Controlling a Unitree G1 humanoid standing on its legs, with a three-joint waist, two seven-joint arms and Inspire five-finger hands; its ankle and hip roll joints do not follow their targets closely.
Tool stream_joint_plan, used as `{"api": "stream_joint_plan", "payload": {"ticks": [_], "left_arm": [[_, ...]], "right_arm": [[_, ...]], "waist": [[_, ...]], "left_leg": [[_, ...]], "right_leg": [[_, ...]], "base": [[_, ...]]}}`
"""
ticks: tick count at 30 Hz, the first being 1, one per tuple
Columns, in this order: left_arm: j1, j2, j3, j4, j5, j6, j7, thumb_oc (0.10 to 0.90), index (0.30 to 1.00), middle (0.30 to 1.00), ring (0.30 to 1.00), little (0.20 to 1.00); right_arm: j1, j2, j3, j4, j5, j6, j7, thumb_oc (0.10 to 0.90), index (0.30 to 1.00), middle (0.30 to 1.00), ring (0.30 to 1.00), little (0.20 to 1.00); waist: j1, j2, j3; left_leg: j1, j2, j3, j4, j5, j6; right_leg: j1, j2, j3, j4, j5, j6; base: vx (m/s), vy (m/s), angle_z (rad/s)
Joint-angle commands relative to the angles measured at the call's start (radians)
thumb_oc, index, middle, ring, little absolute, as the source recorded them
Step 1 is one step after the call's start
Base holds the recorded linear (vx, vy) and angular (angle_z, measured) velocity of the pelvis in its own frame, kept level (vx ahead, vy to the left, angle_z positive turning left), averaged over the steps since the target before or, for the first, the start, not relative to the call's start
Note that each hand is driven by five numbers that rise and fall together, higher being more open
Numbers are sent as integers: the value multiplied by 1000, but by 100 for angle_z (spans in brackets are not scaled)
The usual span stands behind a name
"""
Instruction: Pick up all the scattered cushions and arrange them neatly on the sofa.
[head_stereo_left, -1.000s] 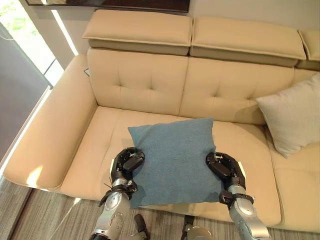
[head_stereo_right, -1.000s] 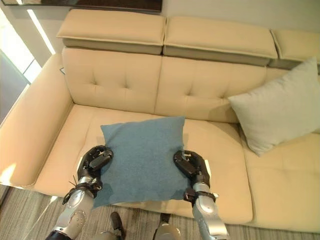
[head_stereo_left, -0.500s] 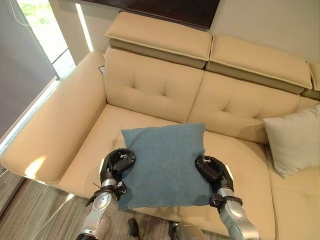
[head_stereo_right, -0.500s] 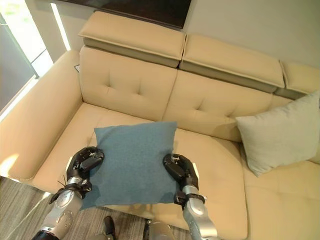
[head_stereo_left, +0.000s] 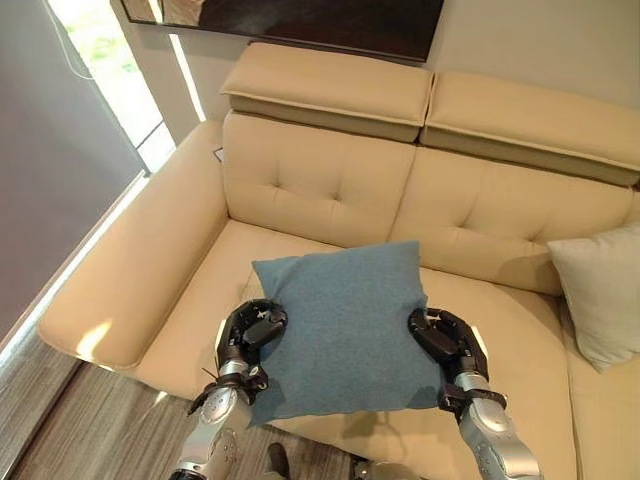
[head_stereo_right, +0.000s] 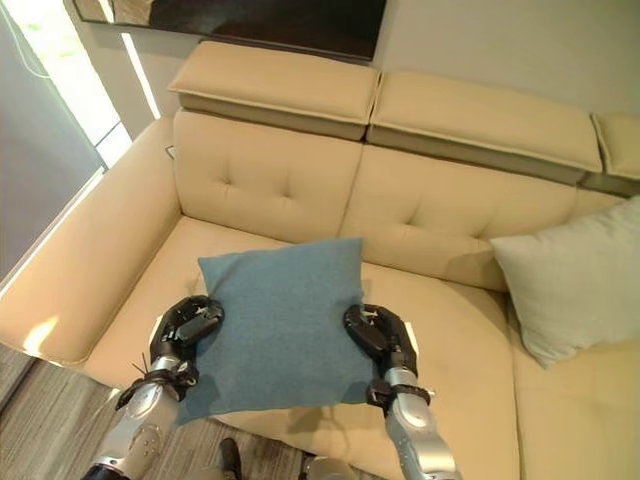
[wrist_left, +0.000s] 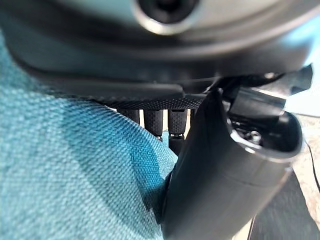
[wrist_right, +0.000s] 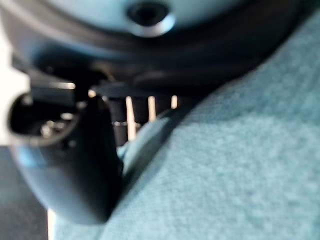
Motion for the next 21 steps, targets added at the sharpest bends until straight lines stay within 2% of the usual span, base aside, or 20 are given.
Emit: {"api": "stream_joint_plan", "payload": {"ticks": [1, 2, 3, 4, 6, 7, 12, 15, 17, 18, 21], "left_arm": [[-128, -55, -110, -175, 46, -105, -106, 400, 300, 300, 300, 300], [-129, -55, -110, -175, 46, -105, -106, 400, 300, 300, 300, 300], [-120, -57, -109, -174, 59, -104, -111, 400, 300, 300, 300, 300], [-113, -54, -108, -176, 66, -102, -108, 400, 300, 300, 300, 300], [-103, -43, -103, -184, 74, -103, -105, 400, 300, 300, 300, 300], [-103, -43, -103, -184, 74, -103, -105, 400, 300, 300, 300, 300], [-125, -16, -96, -194, 101, -104, -95, 400, 300, 300, 300, 300], [-142, 10, -89, -200, 119, -106, -90, 400, 300, 300, 300, 300], [-148, 20, -79, -201, 122, -110, -85, 400, 300, 300, 300, 300], [-161, 35, -68, -196, 123, -117, -84, 400, 300, 300, 300, 300], [-135, 24, -57, -190, 130, -117, -99, 400, 300, 300, 300, 300]], "right_arm": [[-134, 61, 43, -166, -5, -145, 54, 400, 300, 300, 300, 300], [-134, 61, 43, -166, -5, -145, 54, 400, 300, 300, 300, 300], [-128, 54, 39, -165, -27, -141, 54, 400, 300, 300, 300, 300], [-125, 53, 40, -168, -37, -137, 53, 400, 300, 300, 300, 300], [-123, 53, 46, -176, -52, -125, 57, 400, 300, 300, 300, 300], [-123, 53, 46, -176, -52, -125, 57, 400, 300, 300, 300, 300], [-152, 60, 60, -181, -102, -115, 52, 400, 300, 300, 300, 300], [-189, 71, 73, -177, -116, -117, 48, 400, 300, 300, 300, 300], [-211, 78, 84, -169, -120, -119, 47, 400, 300, 300, 300, 300], [-239, 91, 98, -154, -125, -123, 45, 400, 300, 300, 300, 300], [-227, 91, 94, -151, -139, -119, 51, 400, 300, 300, 300, 300]], "waist": [[-13, -34, -85], [-12, -34, -84], [-17, -9, -98], [-17, 0, -105], [-17, 11, -112], [-16, 11, -112], [-24, 12, -104], [-20, 4, -90], [-8, 0, -81], [19, -11, -71], [25, -20, -82]], "left_leg": [[-98, 27, -99, -65, -37, -42], [-98, 27, -99, -65, -37, -42], [-65, 41, -83, -110, -19, -47], [-46, 41, -71, -117, -20, -50], [-12, 25, -42, -126, -31, -38], [-12, 25, -42, -126, -31, -38], [-4, -12, 27, -127, -67, 4], [-11, -15, 58, -127, -76, 18], [-14, -10, 71, -127, -77, 20], [-26, -2, 98, -127, -77, 16], [-34, -9, 94, -127, -66, 13]], "right_leg": [[77, 11, 22, 7, -199, 49], [77, 11, 22, 7, -199, 49], [96, 13, 35, 5, -209, 57], [101, 8, 43, 5, -208, 60], [103, -12, 83, 5, -197, 69], [103, -12, 84, 5, -197, 69], [46, -55, 158, 5, -154, 115], [7, -59, 166, 10, -130, 131], [-17, -57, 146, 22, -122, 134], [-44, -60, 42, 37, -108, 137], [-30, -57, 25, 5, -111, 130]], "base": [[78, 66, -53], [116, 119, -27], [177, 178, -25], [233, 258, -30], [171, 247, -46], [125, 271, -55], [4, 185, -51], [-77, 123, -44], [-130, 27, -50], [-93, -20, -75], [28, -23, -47]]}}
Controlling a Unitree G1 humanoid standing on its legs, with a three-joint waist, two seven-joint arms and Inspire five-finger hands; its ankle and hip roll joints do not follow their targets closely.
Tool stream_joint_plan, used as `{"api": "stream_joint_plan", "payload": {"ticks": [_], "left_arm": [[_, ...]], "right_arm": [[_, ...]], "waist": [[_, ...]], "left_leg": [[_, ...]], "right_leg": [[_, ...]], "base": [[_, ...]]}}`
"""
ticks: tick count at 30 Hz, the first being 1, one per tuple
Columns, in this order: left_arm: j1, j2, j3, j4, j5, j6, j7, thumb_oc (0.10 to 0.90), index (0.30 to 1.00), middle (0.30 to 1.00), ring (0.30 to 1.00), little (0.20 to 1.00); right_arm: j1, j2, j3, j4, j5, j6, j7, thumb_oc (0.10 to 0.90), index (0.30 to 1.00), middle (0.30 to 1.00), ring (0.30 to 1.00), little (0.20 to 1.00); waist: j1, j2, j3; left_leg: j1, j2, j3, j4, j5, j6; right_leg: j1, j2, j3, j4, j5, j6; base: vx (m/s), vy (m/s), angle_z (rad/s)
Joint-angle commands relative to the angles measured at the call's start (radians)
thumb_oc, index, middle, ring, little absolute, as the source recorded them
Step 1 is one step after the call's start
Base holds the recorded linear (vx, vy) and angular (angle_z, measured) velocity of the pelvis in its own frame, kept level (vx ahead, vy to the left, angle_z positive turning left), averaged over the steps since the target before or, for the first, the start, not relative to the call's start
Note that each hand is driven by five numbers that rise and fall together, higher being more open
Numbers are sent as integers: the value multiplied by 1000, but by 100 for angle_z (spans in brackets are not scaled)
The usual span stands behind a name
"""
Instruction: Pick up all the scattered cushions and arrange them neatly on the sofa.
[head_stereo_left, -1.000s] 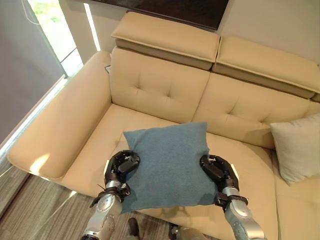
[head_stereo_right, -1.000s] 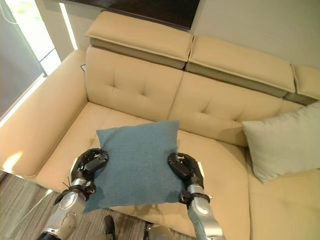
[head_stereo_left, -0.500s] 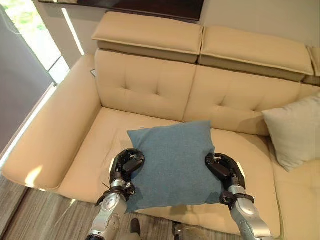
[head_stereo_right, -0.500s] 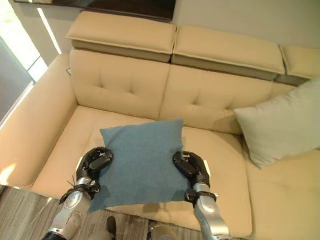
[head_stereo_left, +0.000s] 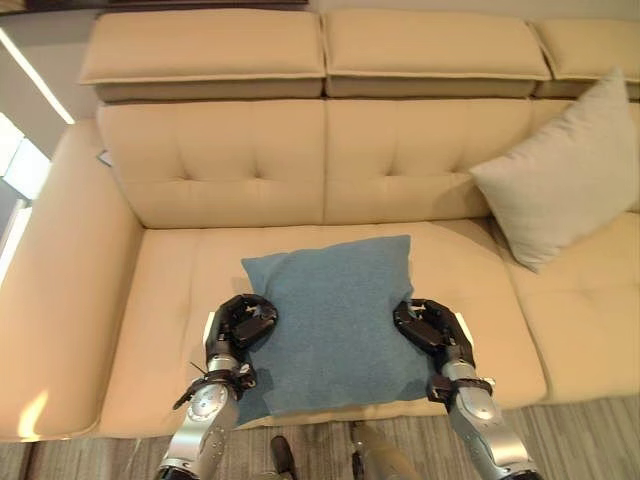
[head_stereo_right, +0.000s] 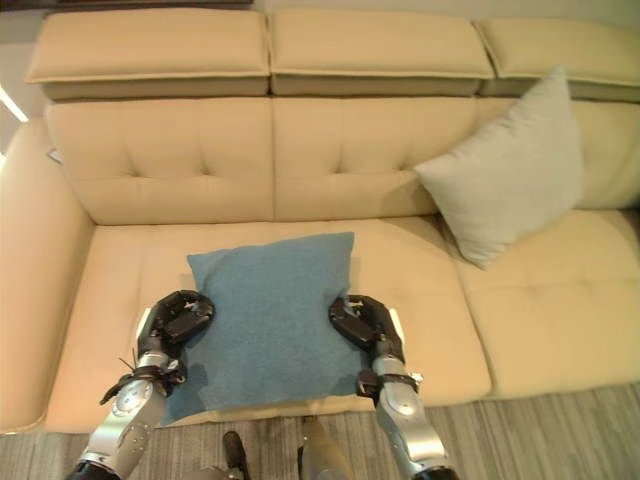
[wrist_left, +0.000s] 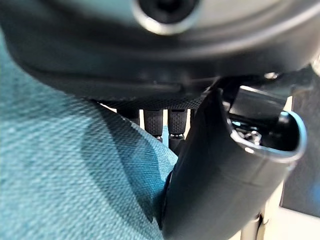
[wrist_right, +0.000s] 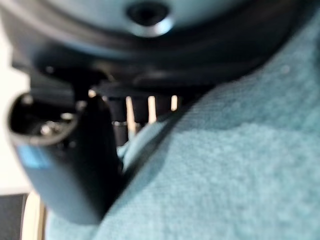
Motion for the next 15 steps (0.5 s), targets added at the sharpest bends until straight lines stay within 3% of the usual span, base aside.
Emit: {"api": "stream_joint_plan", "payload": {"ticks": [1, 9, 15], "left_arm": [[-131, -42, -101, -192, 49, -120, -101, 400, 300, 300, 300, 300], [-239, -47, -113, -175, 92, -147, -57, 400, 300, 300, 300, 300], [-518, -6, -139, -70, 215, -194, 61, 400, 300, 300, 300, 300]], "right_arm": [[-166, 61, 29, -152, -45, -134, 62, 400, 300, 300, 300, 300], [-265, 31, 23, -166, -102, -156, -3, 400, 300, 300, 300, 300], [-485, 43, 34, -85, -137, -209, -113, 400, 300, 300, 300, 300]], "waist": [[36, 8, -73], [27, 31, -55], [21, 43, -56]], "left_leg": [[-74, 41, -146, -3, -34, -48], [-207, 51, -185, -3, 18, -74], [-343, 52, -204, -3, 54, -97]], "right_leg": [[149, -23, -30, 1, -175, 82], [33, -27, -77, 1, -165, 85], [-88, -20, -71, 1, -139, 89]], "base": [[5, -9, 4], [-76, -35, 10], [-62, -13, 11]]}}
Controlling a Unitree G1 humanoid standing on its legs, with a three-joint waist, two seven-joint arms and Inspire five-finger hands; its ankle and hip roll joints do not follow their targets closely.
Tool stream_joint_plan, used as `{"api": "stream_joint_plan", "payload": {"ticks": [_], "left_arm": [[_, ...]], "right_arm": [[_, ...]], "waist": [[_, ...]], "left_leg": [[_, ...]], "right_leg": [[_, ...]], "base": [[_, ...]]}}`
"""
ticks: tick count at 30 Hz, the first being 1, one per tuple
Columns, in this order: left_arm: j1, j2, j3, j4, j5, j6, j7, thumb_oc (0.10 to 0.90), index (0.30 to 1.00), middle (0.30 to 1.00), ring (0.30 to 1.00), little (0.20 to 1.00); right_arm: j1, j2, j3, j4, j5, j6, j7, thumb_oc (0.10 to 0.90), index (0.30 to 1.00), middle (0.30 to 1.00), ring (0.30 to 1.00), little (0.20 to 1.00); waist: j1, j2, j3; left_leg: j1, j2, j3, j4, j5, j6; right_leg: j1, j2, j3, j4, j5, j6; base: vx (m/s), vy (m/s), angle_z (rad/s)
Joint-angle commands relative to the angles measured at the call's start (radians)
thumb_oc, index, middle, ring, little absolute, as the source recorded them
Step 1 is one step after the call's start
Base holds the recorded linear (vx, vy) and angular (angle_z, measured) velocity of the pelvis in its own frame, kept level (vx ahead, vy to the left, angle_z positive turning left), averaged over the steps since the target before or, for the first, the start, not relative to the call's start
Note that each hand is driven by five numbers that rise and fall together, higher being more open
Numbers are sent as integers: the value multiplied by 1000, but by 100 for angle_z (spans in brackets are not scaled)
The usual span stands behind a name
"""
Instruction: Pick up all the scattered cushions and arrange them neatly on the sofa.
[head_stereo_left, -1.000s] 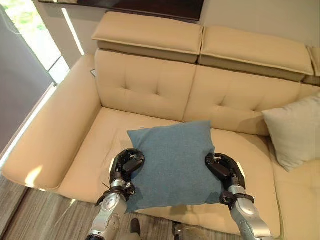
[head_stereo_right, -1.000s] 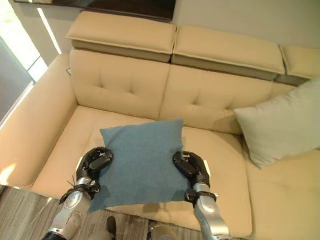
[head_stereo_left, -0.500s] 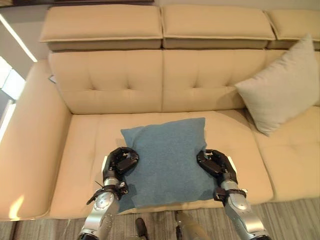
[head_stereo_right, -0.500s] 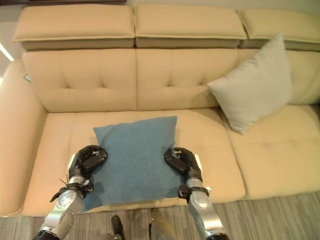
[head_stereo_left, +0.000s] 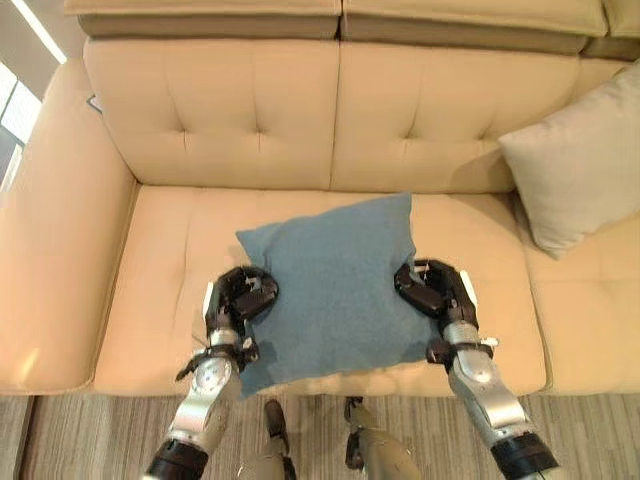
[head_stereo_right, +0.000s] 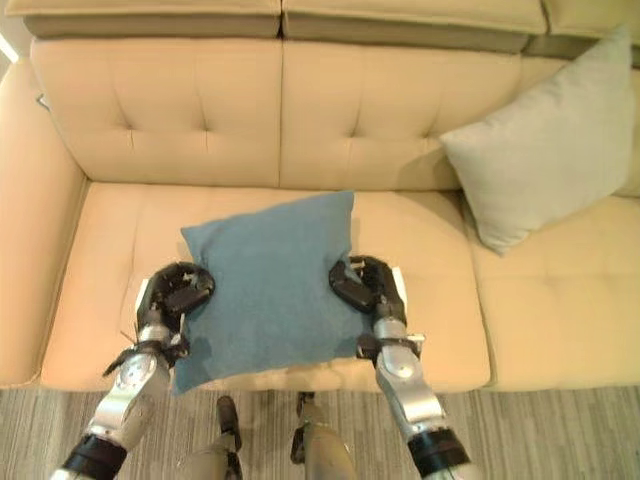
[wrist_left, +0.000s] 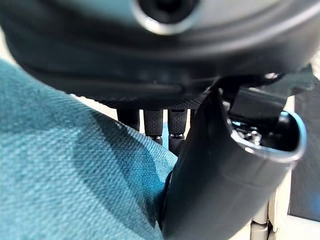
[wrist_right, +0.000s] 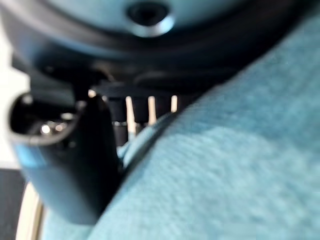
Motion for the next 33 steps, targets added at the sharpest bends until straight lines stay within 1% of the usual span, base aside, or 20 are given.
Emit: {"api": "stream_joint_plan", "payload": {"ticks": [1, 3, 4, 5, 6, 10, 11, 12, 14, 17, 18, 22, 24, 25, 26, 27, 28, 29, 30, 33], "left_arm": [[-377, 13, -139, -74, 144, -201, 20, 400, 300, 300, 300, 300], [-425, 22, -144, -58, 151, -208, 32, 400, 300, 300, 300, 300], [-520, 40, -163, -26, 172, -221, 65, 400, 300, 300, 300, 300], [-524, 40, -163, -24, 172, -222, 65, 400, 300, 300, 300, 300], [-614, 64, -177, 6, 210, -227, 102, 400, 300, 300, 300, 300], [-701, 79, -181, 33, 257, -239, 160, 400, 300, 300, 300, 300], [-797, 95, -185, 65, 354, -243, 266, 400, 300, 300, 300, 300], [-799, 94, -185, 66, 356, -243, 269, 400, 300, 300, 300, 300], [-866, 110, -196, 93, 446, -231, 350, 400, 300, 300, 300, 300], [-991, 147, -238, 183, 533, -205, 414, 400, 300, 300, 300, 300], [-995, 147, -238, 185, 533, -206, 415, 400, 300, 300, 300, 300], [-1096, 142, -264, 282, 524, -196, 456, 400, 300, 300, 300, 300], [-1161, 126, -288, 373, 480, -190, 450, 400, 300, 300, 300, 300], [-1219, 110, -312, 453, 419, -190, 439, 400, 300, 300, 300, 300], [-1225, 110, -312, 457, 417, -192, 437, 400, 300, 300, 300, 300], [-1260, 107, -329, 511, 385, -186, 422, 400, 300, 300, 300, 300], [-1341, 112, -369, 631, 294, -178, 352, 513, 469, 469, 469, 469], [-1373, 124, -382, 673, 260, -171, 318, 646, 669, 669, 669, 669], [-1392, 136, -402, 685, 251, -164, 297, 800, 900, 900, 900, 900], [-1384, 159, -405, 645, 235, -157, 265, 800, 900, 900, 900, 900]], "right_arm": [[-309, 75, 48, -68, -73, -219, -62, 400, 300, 300, 300, 300], [-347, 70, 50, -52, -84, -222, -80, 400, 300, 300, 300, 300], [-423, 62, 51, -23, -108, -229, -123, 400, 300, 300, 300, 300], [-427, 62, 51, -20, -108, -230, -123, 400, 300, 300, 300, 300], [-496, 50, 56, 0, -139, -238, -166, 400, 300, 300, 300, 300], [-579, 34, 56, 23, -195, -247, -229, 400, 300, 300, 300, 300], [-673, -4, 69, 54, -318, -243, -343, 400, 300, 300, 300, 300], [-676, -4, 70, 56, -320, -244, -346, 400, 300, 300, 300, 300], [-742, -36, 83, 89, -434, -225, -444, 400, 300, 300, 300, 300], [-891, -123, 156, 200, -579, -138, -556, 400, 300, 300, 300, 300], [-896, -123, 157, 203, -579, -139, -557, 400, 300, 300, 300, 300], [-1028, -149, 223, 313, -605, -83, -596, 400, 300, 300, 300, 300], [-1097, -151, 256, 407, -551, -74, -593, 400, 300, 300, 300, 300], [-1153, -145, 297, 507, -483, -63, -564, 400, 300, 300, 300, 300], [-1160, -146, 299, 513, -480, -66, -564, 400, 300, 300, 300, 300], [-1190, -141, 321, 568, -427, -65, -533, 400, 300, 300, 300, 300], [-1258, -131, 374, 701, -242, -86, -412, 800, 900, 900, 900, 900], [-1291, -137, 424, 732, -179, -86, -341, 800, 900, 900, 900, 900], [-1315, -148, 465, 747, -161, -68, -300, 800, 900, 900, 900, 900], [-1307, -155, 500, 702, -131, -57, -233, 800, 900, 900, 900, 900]], "waist": [[-12, 24, -61], [-13, 26, -64], [-14, 28, -68], [-14, 28, -67], [-12, 30, -72], [-10, 31, -71], [-9, 31, -75], [-9, 32, -74], [-7, 31, -78], [-5, 25, -78], [-5, 26, -78], [0, 21, -74], [0, 18, -69], [0, 15, -63], [-1, 16, -62], [-2, 15, -61], [-3, 14, -51], [-4, 12, -48], [-5, 14, -41], [-10, 10, -35]], "left_leg": [[-140, 28, -137, -12, -12, -64], [-155, 29, -138, -12, -8, -67], [-177, 31, -141, -12, -3, -73], [-178, 31, -141, -12, -3, -73], [-196, 31, -145, -12, 1, -77], [-217, 29, -149, -12, 5, -80], [-243, 26, -152, -12, 10, -83], [-245, 26, -152, -12, 10, -83], [-261, 27, -153, -12, 12, -85], [-304, 24, -160, -12, 19, -87], [-306, 24, -160, -12, 19, -87], [-353, 25, -165, -12, 29, -90], [-385, 28, -171, -12, 38, -91], [-411, 32, -173, -12, 46, -91], [-413, 32, -173, -12, 47, -91], [-426, 32, -177, -12, 50, -91], [-455, 36, -180, -12, 61, -93], [-465, 37, -183, -12, 65, -93], [-472, 36, -187, -12, 68, -93], [-479, 35, -191, -12, 67, -94]], "right_leg": [[50, -26, 10, 5, -206, 139], [35, -28, 10, 5, -205, 138], [14, -30, 12, 5, -203, 138], [13, -30, 12, 5, -203, 138], [-4, -31, 13, 5, -200, 139], [-25, -31, 16, 5, -197, 140], [-55, -32, 17, 5, -192, 143], [-57, -31, 17, 5, -192, 143], [-78, -32, 20, 5, -189, 146], [-121, -33, 20, 5, -179, 151], [-123, -33, 20, 5, -178, 151], [-174, -31, 19, 5, -169, 155], [-204, -31, 18, 5, -163, 157], [-230, -30, 17, 5, -156, 160], [-233, -30, 17, 5, -155, 160], [-247, -28, 19, 5, -150, 162], [-274, -25, 17, 5, -140, 165], [-283, -24, 20, 5, -135, 166], [-290, -22, 16, 5, -134, 167], [-300, -18, 17, 5, -130, 169]], "base": [[-32, -16, 7], [-13, -11, 13], [-5, -14, 18], [-8, -13, 14], [-4, 0, 4], [0, 0, 0], [0, 0, 0], [0, 0, 0], [-7, -7, 4], [-22, -21, 2], [-38, -19, 4], [-14, -33, 2], [-33, -63, 17], [-32, -53, 19], [-35, -44, -2], [-43, -30, -5], [-55, -38, -3], [-47, -39, 9], [-17, -37, 6], [-2, -17, 0]]}}
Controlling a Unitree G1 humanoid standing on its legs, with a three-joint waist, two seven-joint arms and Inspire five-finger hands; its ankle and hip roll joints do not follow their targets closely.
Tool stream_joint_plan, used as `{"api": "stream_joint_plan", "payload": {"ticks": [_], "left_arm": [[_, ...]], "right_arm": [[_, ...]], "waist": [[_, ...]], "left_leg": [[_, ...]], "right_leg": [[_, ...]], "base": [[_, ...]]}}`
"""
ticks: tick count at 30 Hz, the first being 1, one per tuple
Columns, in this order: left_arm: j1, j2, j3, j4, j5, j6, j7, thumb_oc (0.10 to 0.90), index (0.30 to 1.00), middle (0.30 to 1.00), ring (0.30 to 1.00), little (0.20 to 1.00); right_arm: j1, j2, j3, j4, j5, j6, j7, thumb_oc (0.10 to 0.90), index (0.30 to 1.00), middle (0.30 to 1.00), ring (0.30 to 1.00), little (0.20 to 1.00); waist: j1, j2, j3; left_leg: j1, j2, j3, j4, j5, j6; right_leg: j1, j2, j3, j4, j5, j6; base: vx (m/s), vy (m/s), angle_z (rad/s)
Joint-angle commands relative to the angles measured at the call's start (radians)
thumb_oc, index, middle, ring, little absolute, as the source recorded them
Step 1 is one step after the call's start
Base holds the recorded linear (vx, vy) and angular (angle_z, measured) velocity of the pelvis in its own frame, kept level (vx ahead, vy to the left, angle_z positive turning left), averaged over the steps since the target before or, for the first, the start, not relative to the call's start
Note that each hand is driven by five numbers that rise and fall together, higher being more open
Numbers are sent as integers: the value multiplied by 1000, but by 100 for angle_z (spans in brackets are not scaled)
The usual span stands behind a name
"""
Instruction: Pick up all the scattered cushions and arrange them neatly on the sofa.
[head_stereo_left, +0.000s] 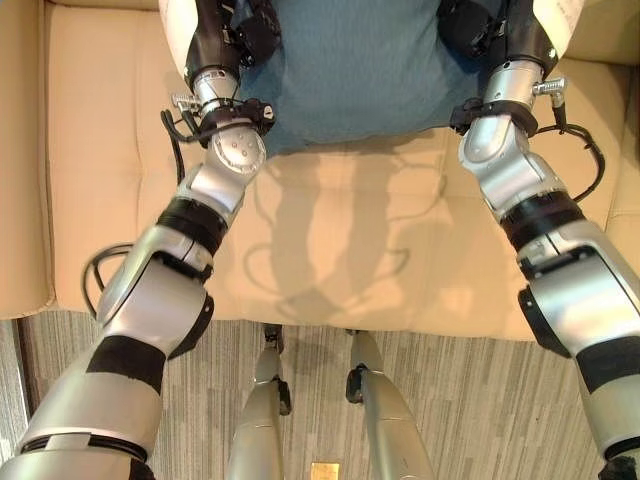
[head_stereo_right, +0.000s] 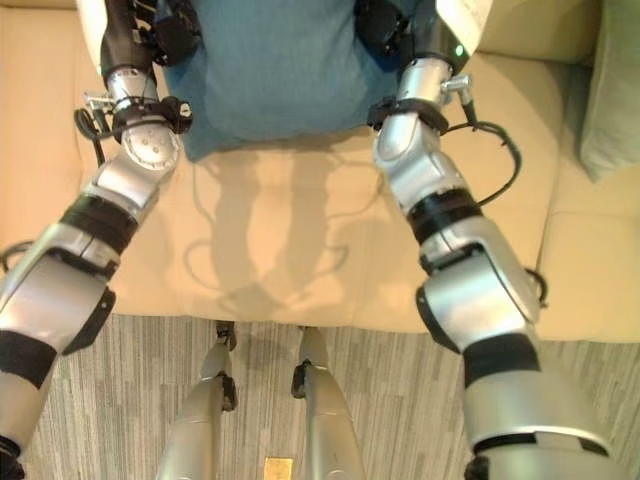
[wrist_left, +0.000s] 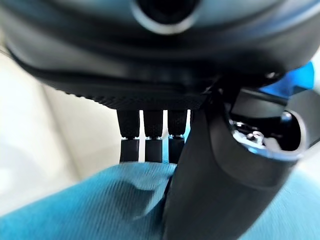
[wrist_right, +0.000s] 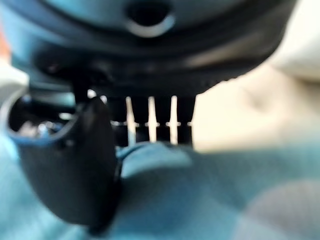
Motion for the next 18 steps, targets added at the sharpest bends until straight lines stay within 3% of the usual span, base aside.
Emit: {"api": "stream_joint_plan", "payload": {"ticks": [1, 12, 18], "left_arm": [[-142, 25, -37, -167, -6, -106, -24, 800, 900, 900, 900, 900], [13, 94, 13, -232, 37, -81, -56, 800, 900, 900, 900, 900], [117, 105, 77, -316, 8, -106, -64, 800, 900, 900, 900, 900]], "right_arm": [[-60, 38, -23, -164, 30, -72, 74, 800, 900, 900, 900, 900], [129, 20, -108, -243, 16, -79, 125, 800, 900, 900, 900, 900], [219, 11, -173, -241, 23, -79, 129, 800, 900, 900, 900, 900]], "waist": [[8, 18, -87], [-5, 23, -108], [-2, 29, -114]], "left_leg": [[50, 17, -39, -103, 9, -55], [62, 12, -30, -103, 0, -56], [71, 8, -30, -103, -7, -53]], "right_leg": [[123, -10, 14, 3, -194, 194], [130, -13, 21, 3, -194, 191], [136, -16, 21, 3, -197, 191]], "base": [[9, -20, -6], [3, 3, -2], [-1, 4, 1]]}}
